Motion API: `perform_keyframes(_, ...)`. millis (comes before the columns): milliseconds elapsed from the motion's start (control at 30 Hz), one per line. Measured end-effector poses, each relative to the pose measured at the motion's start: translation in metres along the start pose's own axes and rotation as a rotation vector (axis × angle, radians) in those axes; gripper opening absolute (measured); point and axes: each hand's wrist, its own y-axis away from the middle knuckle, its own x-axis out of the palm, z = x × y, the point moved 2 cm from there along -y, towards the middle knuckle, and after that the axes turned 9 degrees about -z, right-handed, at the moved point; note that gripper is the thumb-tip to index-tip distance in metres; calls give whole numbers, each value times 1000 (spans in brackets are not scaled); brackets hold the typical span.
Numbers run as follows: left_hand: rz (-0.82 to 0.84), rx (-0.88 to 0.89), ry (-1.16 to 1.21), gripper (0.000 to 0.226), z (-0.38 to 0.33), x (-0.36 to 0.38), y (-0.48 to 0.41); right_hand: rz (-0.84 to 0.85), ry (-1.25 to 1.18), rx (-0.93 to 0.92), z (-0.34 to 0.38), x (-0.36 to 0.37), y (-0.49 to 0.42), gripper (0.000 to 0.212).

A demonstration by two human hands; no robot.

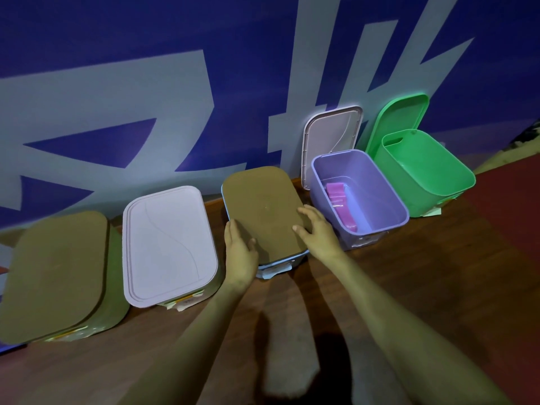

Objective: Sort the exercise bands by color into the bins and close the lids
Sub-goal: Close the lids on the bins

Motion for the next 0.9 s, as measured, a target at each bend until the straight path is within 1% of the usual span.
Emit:
perform_keyframes(100,-8,-1,4,56,-4,-1,1,6,2,-10,-1,-1,-1,47)
perform_keyframes(200,-25,-36,-53,58,-11,-2,5,-10,-2,-36,-1,-2,-3,45)
perform_keyframes(267,-98,68,-130,53,-19,-4,9,-29,-1,-65,0,-5,-4,42)
perform_keyframes(333,-126,193,-232,47,-29,-2,11,-36,-2,-99,1,-10,-6,39)
perform_keyframes(400,-109,285,-324,43,-41,8,10,-31,7,-139,1,-17,-10,37)
perform_keyframes(467,-67,340,-394,41,-60,25,7,-25,37,-197,-1,-29,-17,35)
perform_keyframes(600,-6,388,-400,35,-108,68,0,-56,135,-331,-14,-73,-45,30)
perform_keyframes(667,37,384,-362,32,-126,93,-7,-91,176,-368,-25,-101,-65,29)
perform_keyframes(733,62,344,-351,36,-142,118,-17,-91,208,-351,-38,-126,-86,30)
perform_keyframes(800,55,258,-349,43,-157,139,-26,-49,235,-327,-52,-148,-105,34)
perform_keyframes(900,26,148,-376,45,-174,164,-37,32,289,-257,-74,-171,-131,42)
